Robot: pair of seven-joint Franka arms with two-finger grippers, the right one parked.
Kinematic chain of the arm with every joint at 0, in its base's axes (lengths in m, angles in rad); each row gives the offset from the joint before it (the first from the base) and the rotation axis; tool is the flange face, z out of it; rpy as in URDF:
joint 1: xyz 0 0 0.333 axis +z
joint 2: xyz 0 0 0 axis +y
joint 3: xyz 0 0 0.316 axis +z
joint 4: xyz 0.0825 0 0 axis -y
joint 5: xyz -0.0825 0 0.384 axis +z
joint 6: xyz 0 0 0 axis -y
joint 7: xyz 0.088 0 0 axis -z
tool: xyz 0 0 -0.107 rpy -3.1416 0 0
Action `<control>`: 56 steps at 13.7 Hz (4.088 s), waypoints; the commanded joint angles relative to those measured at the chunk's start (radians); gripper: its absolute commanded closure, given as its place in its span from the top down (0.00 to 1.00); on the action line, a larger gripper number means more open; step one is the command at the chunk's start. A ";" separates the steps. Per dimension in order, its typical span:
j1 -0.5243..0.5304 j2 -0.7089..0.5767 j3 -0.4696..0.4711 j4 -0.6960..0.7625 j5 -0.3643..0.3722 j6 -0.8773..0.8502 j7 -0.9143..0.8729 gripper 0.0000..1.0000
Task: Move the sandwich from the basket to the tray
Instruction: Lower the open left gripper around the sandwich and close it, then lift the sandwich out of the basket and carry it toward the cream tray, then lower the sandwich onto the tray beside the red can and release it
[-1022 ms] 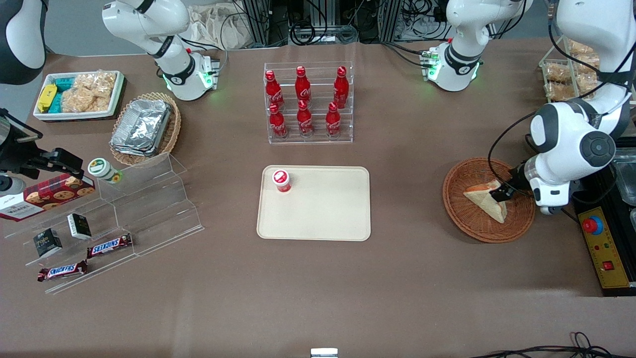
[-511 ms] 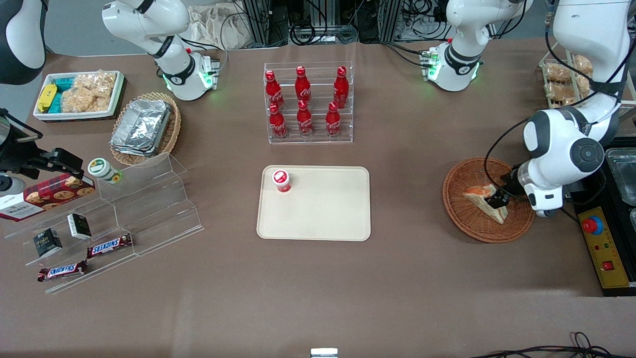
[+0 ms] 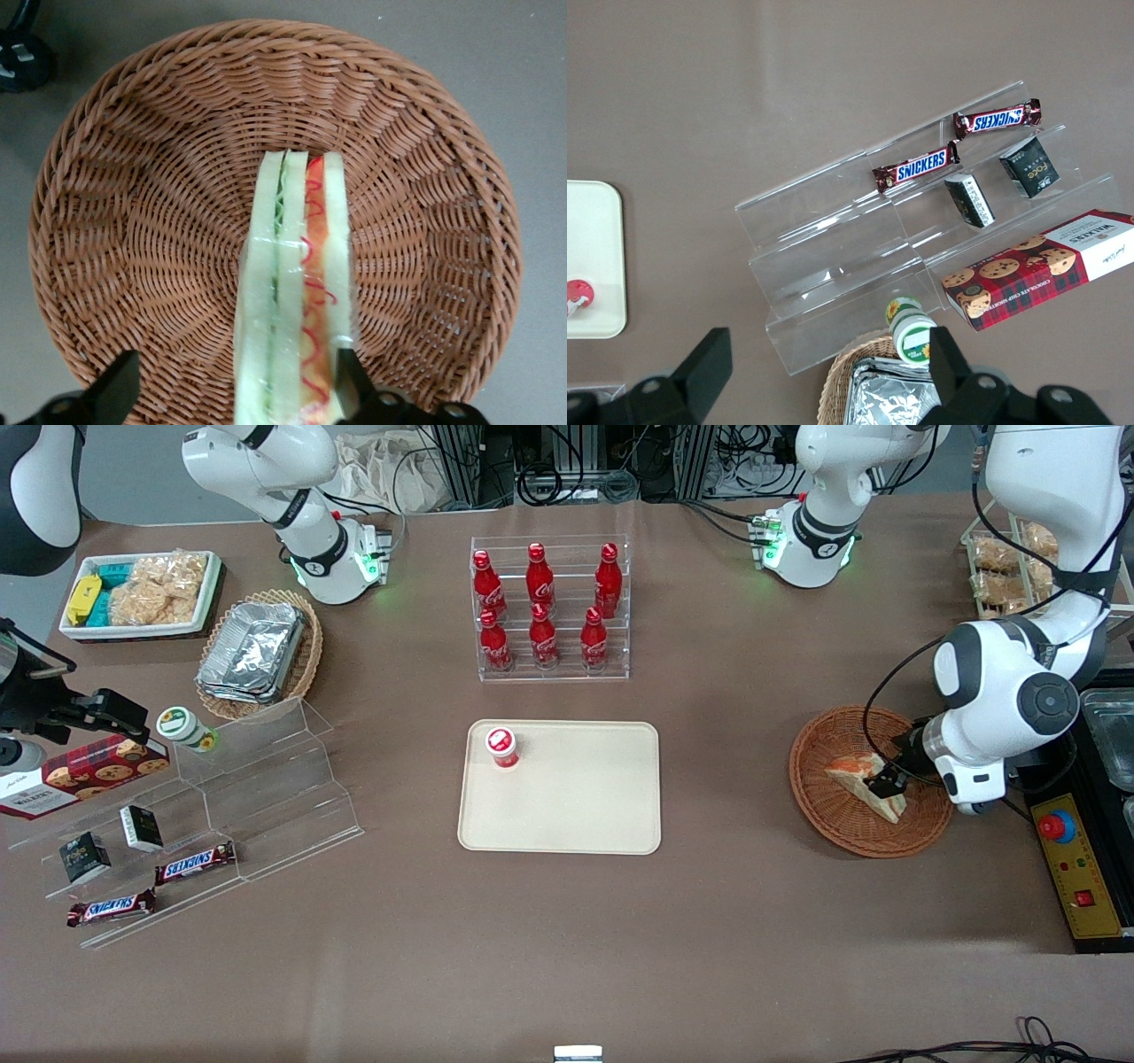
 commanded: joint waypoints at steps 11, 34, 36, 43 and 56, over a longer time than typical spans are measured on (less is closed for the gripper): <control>-0.011 0.011 -0.005 0.073 0.014 -0.112 -0.032 1.00; -0.013 0.077 -0.288 0.682 0.026 -0.665 0.353 0.00; -0.013 0.097 -0.410 0.696 0.020 -0.651 0.401 0.00; -0.202 0.341 -0.559 0.667 0.173 -0.466 0.211 0.00; -0.293 0.602 -0.547 0.665 0.436 -0.251 -0.079 1.00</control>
